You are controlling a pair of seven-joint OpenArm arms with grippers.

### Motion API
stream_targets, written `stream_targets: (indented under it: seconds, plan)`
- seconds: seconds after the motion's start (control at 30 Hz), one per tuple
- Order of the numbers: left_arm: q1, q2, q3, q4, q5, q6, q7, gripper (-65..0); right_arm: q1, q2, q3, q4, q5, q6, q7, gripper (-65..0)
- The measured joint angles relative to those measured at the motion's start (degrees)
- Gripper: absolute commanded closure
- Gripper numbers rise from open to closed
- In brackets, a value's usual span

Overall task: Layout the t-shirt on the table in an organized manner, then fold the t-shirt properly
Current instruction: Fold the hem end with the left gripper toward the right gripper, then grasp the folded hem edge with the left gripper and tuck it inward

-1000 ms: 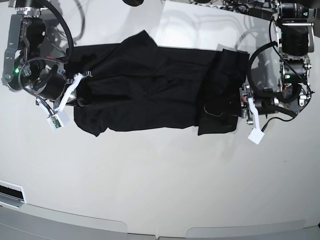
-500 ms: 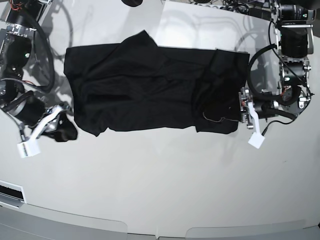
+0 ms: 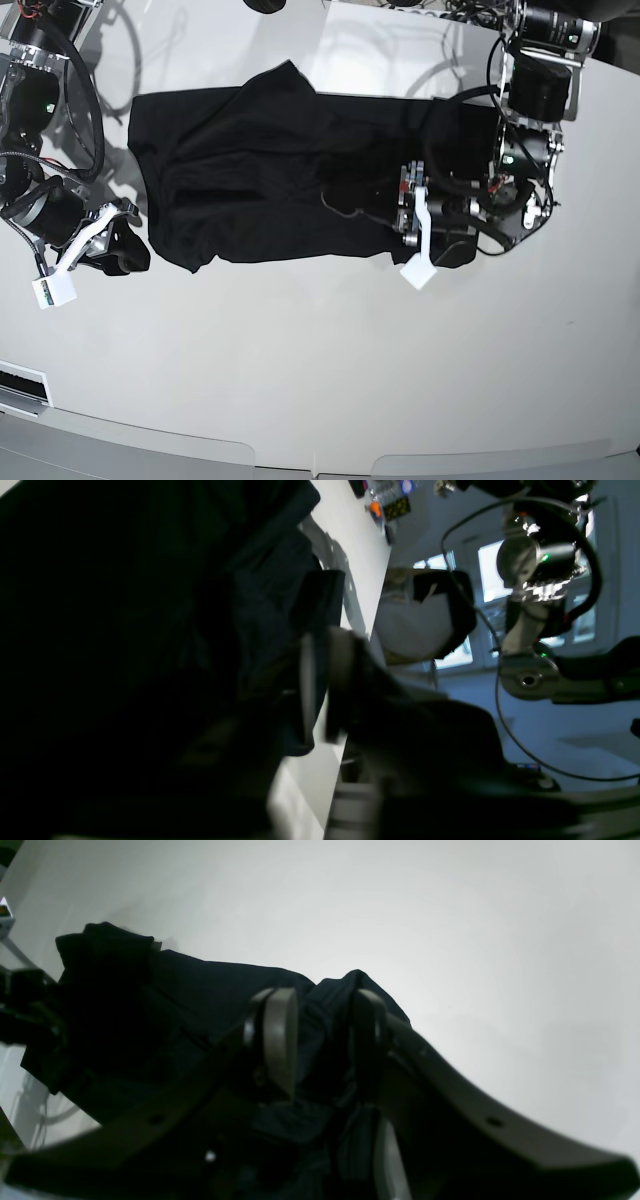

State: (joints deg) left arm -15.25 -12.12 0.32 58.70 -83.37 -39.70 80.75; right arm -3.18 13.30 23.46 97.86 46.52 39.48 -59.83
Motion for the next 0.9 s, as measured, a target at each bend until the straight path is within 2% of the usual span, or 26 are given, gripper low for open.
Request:
stream_targets:
  seconds: [0.1, 0.27, 0.47, 0.5, 0.57, 0.7, 0.9]
  plan:
    - [-2.01, -0.44, -1.36, 0.50, 0.00, 0.00, -0.13, 0.0, 0.00, 0.00, 0.00, 0.00, 0.02, 0.00, 0.00, -21.8]
    - [-2.99, -0.74, -9.42, 7.67, -0.13, 0.02, -0.09, 0.0, -0.02, 0.00, 0.00, 0.02, 0.00, 0.00, -0.07, -21.8]
    - [-2.84, -5.40, -21.22, 14.78, -0.24, 0.02, -0.09, 0.0, 0.00, 0.00, 0.00, 0.00, 0.00, 0.02, -0.09, -21.8]
    - [-2.54, -6.49, -22.97, 14.97, 0.79, 0.00, -0.26, 0.0, 0.00, 0.00, 0.00, 0.00, 0.00, 0.02, -0.07, -21.8]
    - [-1.33, -8.87, -25.44, 15.10, 6.60, -0.09, -0.31, 0.0, -0.02, 0.00, 0.00, 0.02, 0.00, 0.02, -0.09, -21.8]
    - [3.98, -12.35, -26.56, 14.97, 16.55, 0.44, -4.79, 0.0, 0.00, 0.00, 0.00, 0.02, 0.00, 0.02, -0.24, -21.8]
    - [9.64, -12.72, -23.96, 15.04, 25.57, 1.97, -10.95, 0.0, 0.00, 0.02, 0.00, 0.02, -0.02, 0.02, -0.24, -21.8]
